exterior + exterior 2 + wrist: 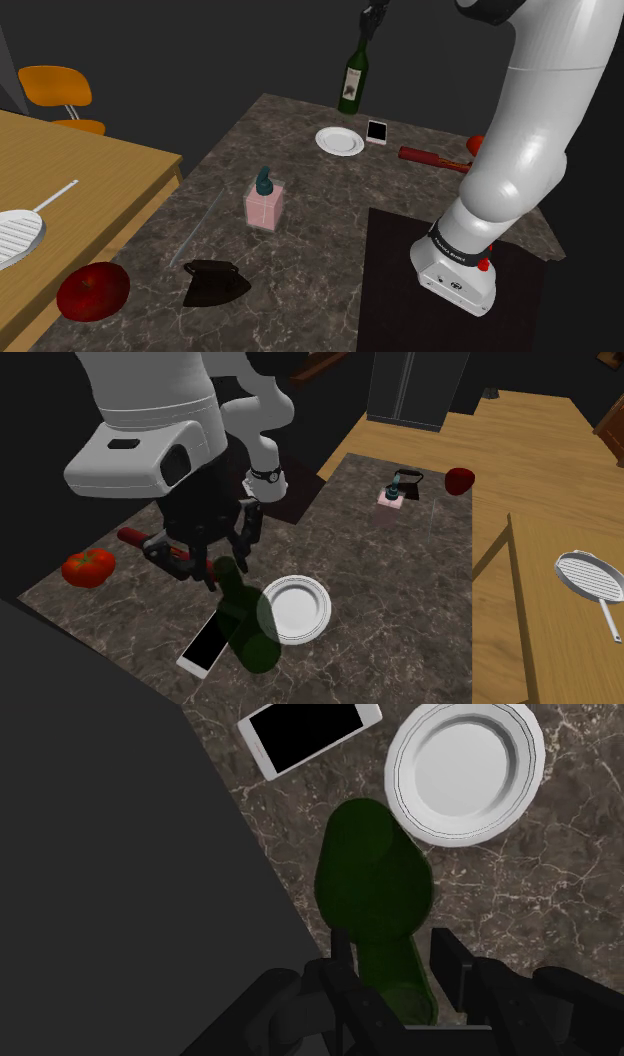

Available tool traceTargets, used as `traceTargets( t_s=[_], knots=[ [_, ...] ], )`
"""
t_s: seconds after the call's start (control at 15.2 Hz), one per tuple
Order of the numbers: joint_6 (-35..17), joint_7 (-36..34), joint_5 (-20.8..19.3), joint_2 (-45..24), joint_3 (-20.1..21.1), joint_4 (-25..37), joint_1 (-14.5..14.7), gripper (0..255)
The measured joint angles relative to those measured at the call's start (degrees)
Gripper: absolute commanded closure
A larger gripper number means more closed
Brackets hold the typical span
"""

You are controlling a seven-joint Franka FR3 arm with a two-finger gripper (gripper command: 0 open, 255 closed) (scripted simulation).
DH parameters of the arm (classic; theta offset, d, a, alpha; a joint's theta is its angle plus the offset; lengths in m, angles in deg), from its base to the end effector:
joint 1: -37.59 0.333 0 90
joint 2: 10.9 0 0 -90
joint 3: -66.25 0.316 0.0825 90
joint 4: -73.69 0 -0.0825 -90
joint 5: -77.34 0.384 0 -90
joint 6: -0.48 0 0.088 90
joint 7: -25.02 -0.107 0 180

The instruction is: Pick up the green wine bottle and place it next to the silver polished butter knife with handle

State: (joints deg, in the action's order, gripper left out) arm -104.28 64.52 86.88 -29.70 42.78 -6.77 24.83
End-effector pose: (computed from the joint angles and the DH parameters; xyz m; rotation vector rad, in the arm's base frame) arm 0.5674 -0.3493 0.5417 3.0884 0.0803 0.1839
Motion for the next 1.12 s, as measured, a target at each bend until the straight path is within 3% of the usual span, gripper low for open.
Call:
traceTargets(
  t_s=[0.2,0.73,1.12],
  knots=[
    [0.66,-1.38,-1.14,2.44,0.08,-1.56,1.31,255],
    [-4.54,-12.44,-8.45,17.27,3.25,-20.12,9.24,255],
    [-6.03,-21.22,-12.06,25.61,7.42,-29.61,12.87,255]
  ],
)
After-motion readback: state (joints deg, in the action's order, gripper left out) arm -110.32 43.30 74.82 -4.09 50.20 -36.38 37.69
